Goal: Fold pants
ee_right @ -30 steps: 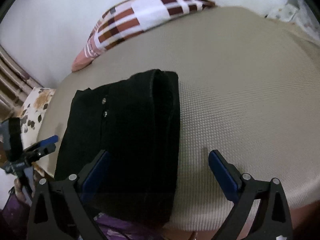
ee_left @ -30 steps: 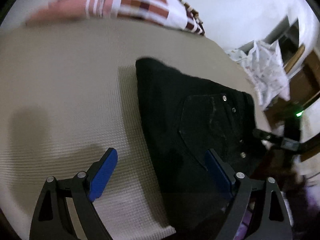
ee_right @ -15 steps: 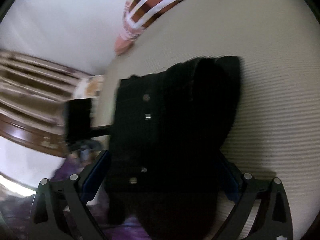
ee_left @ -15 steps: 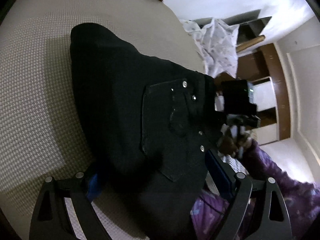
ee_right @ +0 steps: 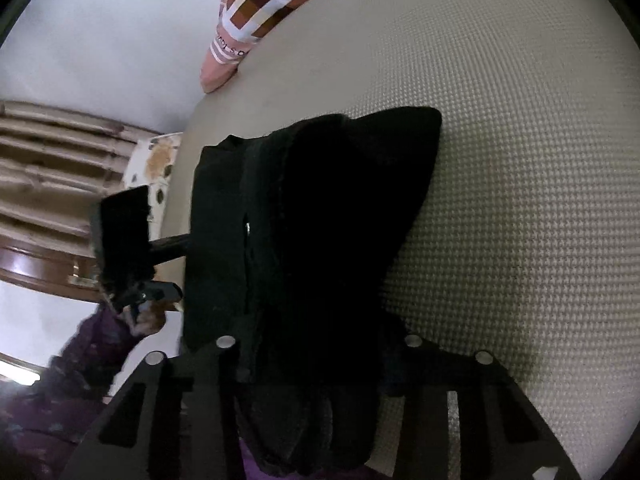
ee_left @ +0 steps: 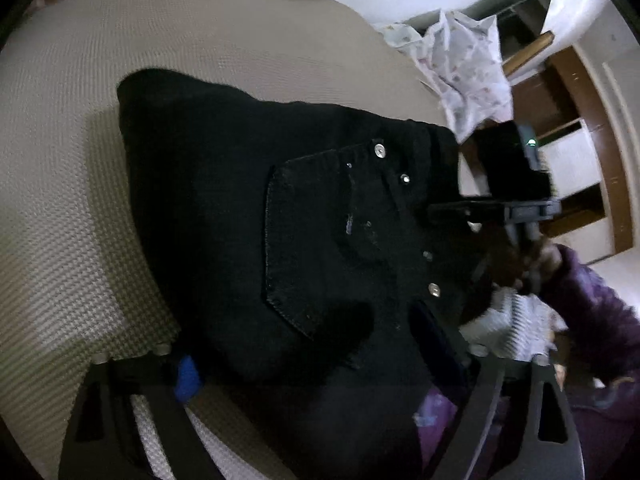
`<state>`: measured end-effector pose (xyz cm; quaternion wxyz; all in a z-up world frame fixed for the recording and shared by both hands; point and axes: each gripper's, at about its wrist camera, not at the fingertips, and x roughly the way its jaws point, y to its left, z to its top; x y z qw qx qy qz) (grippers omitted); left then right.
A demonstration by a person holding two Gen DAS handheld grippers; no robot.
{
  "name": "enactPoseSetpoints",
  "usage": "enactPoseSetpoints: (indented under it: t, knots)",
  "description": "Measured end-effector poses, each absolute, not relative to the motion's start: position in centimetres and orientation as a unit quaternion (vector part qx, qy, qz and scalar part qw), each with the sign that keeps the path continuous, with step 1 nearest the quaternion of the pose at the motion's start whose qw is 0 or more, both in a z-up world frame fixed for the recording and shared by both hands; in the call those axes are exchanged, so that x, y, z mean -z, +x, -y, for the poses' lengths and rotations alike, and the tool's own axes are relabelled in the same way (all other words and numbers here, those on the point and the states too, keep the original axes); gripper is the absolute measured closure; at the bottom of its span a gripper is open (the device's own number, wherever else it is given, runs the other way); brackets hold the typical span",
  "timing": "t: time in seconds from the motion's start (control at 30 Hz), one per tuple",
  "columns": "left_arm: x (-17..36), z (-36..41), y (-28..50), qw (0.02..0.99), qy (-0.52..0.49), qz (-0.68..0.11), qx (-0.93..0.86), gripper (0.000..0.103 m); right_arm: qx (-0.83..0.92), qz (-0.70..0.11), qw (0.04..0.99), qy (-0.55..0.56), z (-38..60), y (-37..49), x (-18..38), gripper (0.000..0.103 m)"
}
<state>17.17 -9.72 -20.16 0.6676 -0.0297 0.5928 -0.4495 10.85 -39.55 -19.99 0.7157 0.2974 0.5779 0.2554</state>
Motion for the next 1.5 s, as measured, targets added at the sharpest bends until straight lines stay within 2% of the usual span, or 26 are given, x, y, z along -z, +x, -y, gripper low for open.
enactPoseSetpoints:
  t: [0.03,0.07,0.1,0.17,0.4,0.7,1.07,1.5]
  knots:
    - [20.2,9.5,17.2,0.673,-0.035,-0.591,0.443,0.042,-0.252,-0.573,0.716,0.308,39.6,10.7,20.1,0.072]
    - [20.0,9.1,17.3,0.684,-0.041,-0.587,0.431,0.067,-0.251,-0.568,0.715,0.32,39.7,10.5,20.2,0.073]
    - [19.9,9.1,17.7,0.688,-0.051,-0.583,0.429,0.075,-0.25,-0.562,0.715,0.333,39.9,10.3,20.1,0.075]
    - [19.6,8.7,17.4,0.698,-0.053,-0.571,0.429,0.079,-0.265,-0.538,0.71,0.37,39.9,10.0,19.5,0.076]
    - [18.9,7.6,16.7,0.718,-0.056,-0.549,0.423,0.084,-0.269,-0.511,0.711,0.401,38.6,9.6,17.8,0.076]
    - [15.0,4.0,18.2,0.782,-0.027,-0.499,0.373,0.085,-0.291,-0.488,0.701,0.43,35.2,11.6,17.0,0.076]
    - [11.9,-2.7,24.0,0.858,0.022,-0.435,0.272,0.085,-0.337,-0.475,0.704,0.406,26.7,20.6,15.2,0.076]
    - [12.4,-7.9,31.5,0.897,0.051,-0.392,0.198,0.085,-0.36,-0.469,0.705,0.393,19.6,31.5,15.7,0.076]
